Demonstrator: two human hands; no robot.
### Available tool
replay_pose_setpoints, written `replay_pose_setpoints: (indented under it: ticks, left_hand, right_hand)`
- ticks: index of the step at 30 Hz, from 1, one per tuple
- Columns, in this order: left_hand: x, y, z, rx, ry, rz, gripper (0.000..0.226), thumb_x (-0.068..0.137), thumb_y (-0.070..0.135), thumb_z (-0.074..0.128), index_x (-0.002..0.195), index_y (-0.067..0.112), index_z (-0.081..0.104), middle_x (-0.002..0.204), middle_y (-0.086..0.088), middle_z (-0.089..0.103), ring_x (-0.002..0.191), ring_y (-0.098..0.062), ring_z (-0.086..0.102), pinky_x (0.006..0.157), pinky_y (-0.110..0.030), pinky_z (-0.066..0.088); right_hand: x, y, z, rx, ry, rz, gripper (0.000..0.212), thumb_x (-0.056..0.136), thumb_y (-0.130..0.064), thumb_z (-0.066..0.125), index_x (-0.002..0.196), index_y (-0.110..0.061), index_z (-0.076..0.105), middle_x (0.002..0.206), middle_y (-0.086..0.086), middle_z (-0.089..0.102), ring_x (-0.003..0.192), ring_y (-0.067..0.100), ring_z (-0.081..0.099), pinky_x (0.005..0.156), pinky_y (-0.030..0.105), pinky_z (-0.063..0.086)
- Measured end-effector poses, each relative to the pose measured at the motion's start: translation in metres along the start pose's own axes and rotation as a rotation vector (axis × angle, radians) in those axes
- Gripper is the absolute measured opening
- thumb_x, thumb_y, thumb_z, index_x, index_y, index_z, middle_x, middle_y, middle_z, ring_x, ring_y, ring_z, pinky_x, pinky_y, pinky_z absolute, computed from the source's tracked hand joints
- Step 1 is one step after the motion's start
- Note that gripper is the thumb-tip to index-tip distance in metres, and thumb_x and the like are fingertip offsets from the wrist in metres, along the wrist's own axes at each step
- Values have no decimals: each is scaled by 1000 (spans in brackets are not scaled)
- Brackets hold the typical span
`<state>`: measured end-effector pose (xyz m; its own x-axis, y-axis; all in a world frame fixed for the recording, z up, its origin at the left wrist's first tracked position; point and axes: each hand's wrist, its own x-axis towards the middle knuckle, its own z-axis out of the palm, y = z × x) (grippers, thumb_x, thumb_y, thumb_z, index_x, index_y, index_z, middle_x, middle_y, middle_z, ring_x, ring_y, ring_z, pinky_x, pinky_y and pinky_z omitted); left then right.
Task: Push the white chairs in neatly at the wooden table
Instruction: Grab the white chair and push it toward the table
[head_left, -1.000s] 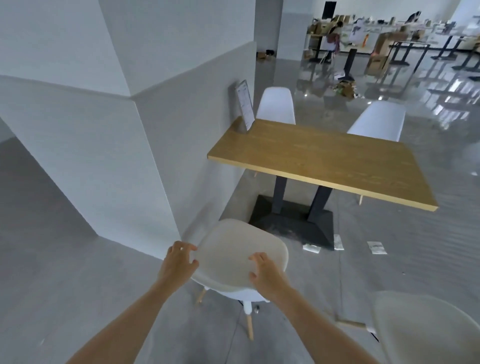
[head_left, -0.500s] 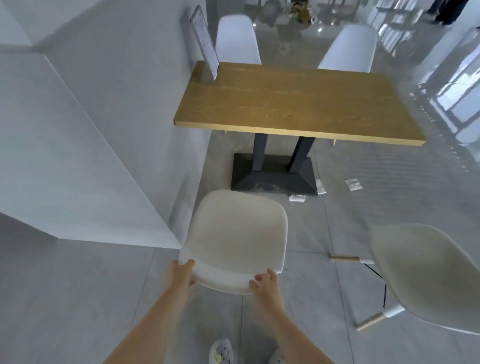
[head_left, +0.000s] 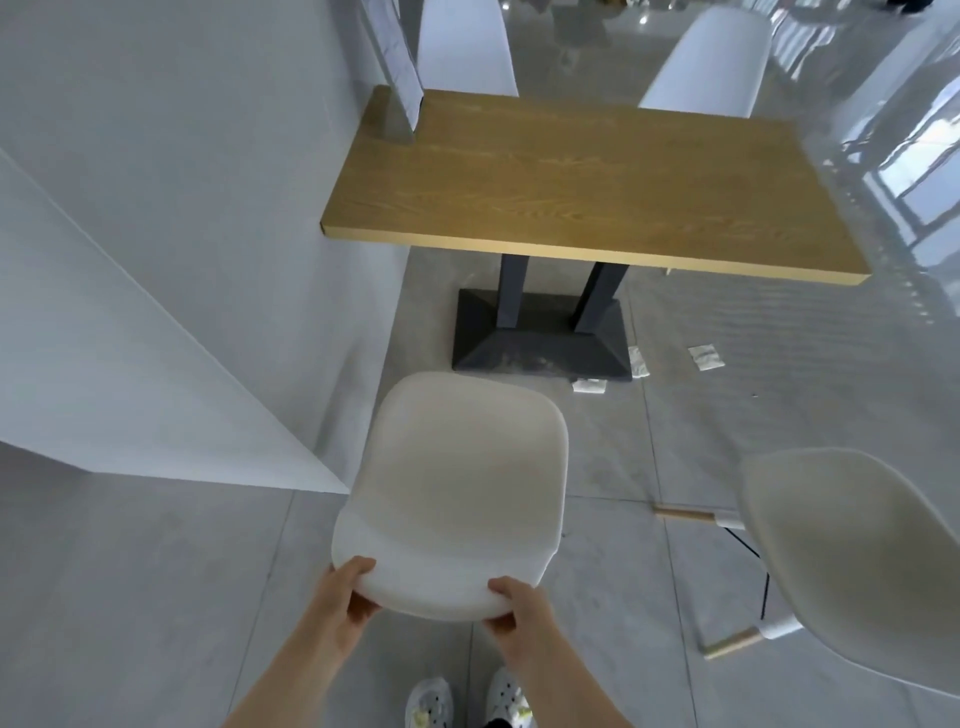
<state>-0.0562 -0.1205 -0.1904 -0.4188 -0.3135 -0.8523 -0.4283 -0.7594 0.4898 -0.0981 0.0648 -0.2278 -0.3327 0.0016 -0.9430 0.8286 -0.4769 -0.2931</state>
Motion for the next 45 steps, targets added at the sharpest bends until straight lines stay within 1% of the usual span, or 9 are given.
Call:
replay_pose_setpoints:
  ticks: [5, 11, 15, 21, 25, 29, 37, 41, 45]
  left_hand:
    - [0, 2, 29, -53, -32, 18, 39, 88, -7, 47, 125, 7, 45, 98, -12, 59, 87, -29, 57, 46, -31, 57]
    - [24, 19, 69, -129, -62, 40, 48, 88, -7, 45, 134, 7, 44, 102, -12, 61, 90, -28, 59, 48, -31, 57]
    - [46, 39, 86, -158, -89, 31, 44, 88, -8, 44, 129, 9, 45, 107, -13, 60, 90, -28, 58, 47, -31, 56]
    - [80, 88, 119, -165, -123, 13, 45, 88, -8, 44, 130, 10, 45, 102, -12, 60, 90, -27, 58, 47, -30, 57]
    - [107, 119, 129, -144, -104, 26, 50, 87, -7, 46, 136, 7, 43, 103, -12, 60, 91, -27, 58, 48, -29, 57]
    - [122, 139, 137, -120, -131, 34, 43, 88, -6, 44, 129, 7, 45, 103, -12, 61, 92, -26, 59, 50, -28, 57]
    - [143, 156, 137, -106, -133, 46, 26, 87, -6, 46, 103, 12, 56, 103, -11, 63, 95, -27, 59, 55, -29, 59]
    - [147, 155, 134, -88, -116, 48, 31, 88, -3, 48, 116, 9, 52, 104, -9, 63, 95, -25, 60, 53, -28, 58]
    - [148, 150, 130, -68, -92, 46, 38, 88, 2, 51, 124, 10, 47, 104, -8, 62, 94, -24, 60, 53, -28, 58]
  right_hand:
    - [6, -35, 6, 1, -60, -39, 51, 74, 15, 52, 123, 2, 49, 100, 20, 60, 81, 35, 57, 51, 33, 54]
    - [19, -90, 32, -35, -122, -70, 40, 77, 14, 49, 115, 2, 53, 91, 16, 61, 79, 31, 58, 57, 33, 54]
    - [33, -114, 56, -28, -126, -93, 39, 77, 15, 48, 113, 3, 53, 92, 16, 61, 79, 30, 57, 51, 30, 55]
    - [54, -150, 108, -57, -121, -103, 32, 78, 13, 49, 109, 4, 52, 83, 14, 57, 66, 27, 52, 35, 19, 43]
    - [74, -162, 143, -6, -136, -107, 42, 76, 14, 49, 117, 6, 51, 96, 17, 61, 82, 31, 58, 51, 29, 55]
    - [81, -170, 166, 19, -151, -122, 52, 69, 12, 54, 121, 8, 51, 100, 18, 61, 84, 31, 59, 52, 29, 55]
    - [92, -172, 183, 12, -164, -115, 44, 75, 15, 49, 118, 6, 53, 98, 18, 62, 85, 31, 59, 54, 29, 54]
    - [93, -171, 181, -13, -173, -128, 49, 73, 12, 54, 122, 7, 52, 108, 20, 62, 93, 33, 60, 58, 30, 55]
    - [88, -175, 170, -93, -243, -141, 36, 84, 4, 51, 120, 2, 52, 104, 15, 63, 89, 28, 62, 61, 33, 58]
